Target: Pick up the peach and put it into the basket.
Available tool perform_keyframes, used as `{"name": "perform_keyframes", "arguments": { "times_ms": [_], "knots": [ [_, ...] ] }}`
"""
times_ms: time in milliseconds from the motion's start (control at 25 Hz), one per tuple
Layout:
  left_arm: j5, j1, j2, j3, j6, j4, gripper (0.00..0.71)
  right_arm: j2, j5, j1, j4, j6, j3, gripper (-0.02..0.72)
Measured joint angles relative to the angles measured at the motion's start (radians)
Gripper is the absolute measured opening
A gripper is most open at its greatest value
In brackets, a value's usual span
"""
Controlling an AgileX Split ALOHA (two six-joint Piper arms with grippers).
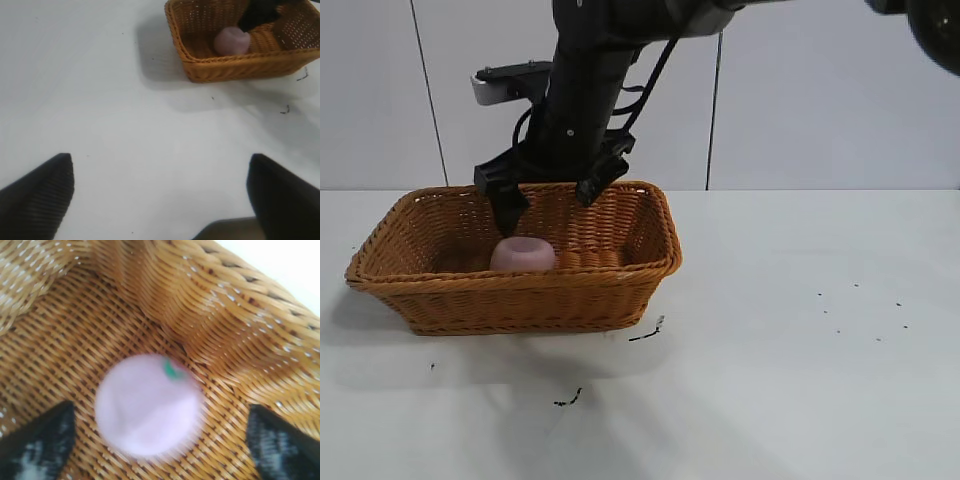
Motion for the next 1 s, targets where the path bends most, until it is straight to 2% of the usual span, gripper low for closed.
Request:
{"name": "perform_keyframes", "arguments": {
  "times_ms": [160, 480, 640, 800, 1000],
  "knots": [
    [0.000, 0.000, 0.000, 0.000, 0.000, 0.000, 0.692, -0.030, -0.001, -0.100, 0.000, 0.003, 0.000, 0.689],
    [0.000, 0.000, 0.000, 0.000, 0.000, 0.000, 0.692, -0.031, 0.016, -0.393, -0.011, 0.004, 0.000, 0.689],
    [0.000, 0.000, 0.000, 0.000, 0.000, 0.000, 0.692, -0.031, 0.048, -0.508, 0.003, 0.007, 0.000, 0.689],
    [0.000, 0.000, 0.000, 0.000, 0.000, 0.000, 0.692, -0.034, 0.103, -0.565, 0.014, 0.008, 0.000, 0.689],
    [0.000, 0.000, 0.000, 0.000, 0.000, 0.000, 0.692, -0.054, 0.216, -0.568, 0.030, 0.008, 0.000, 0.689]
  ]
}}
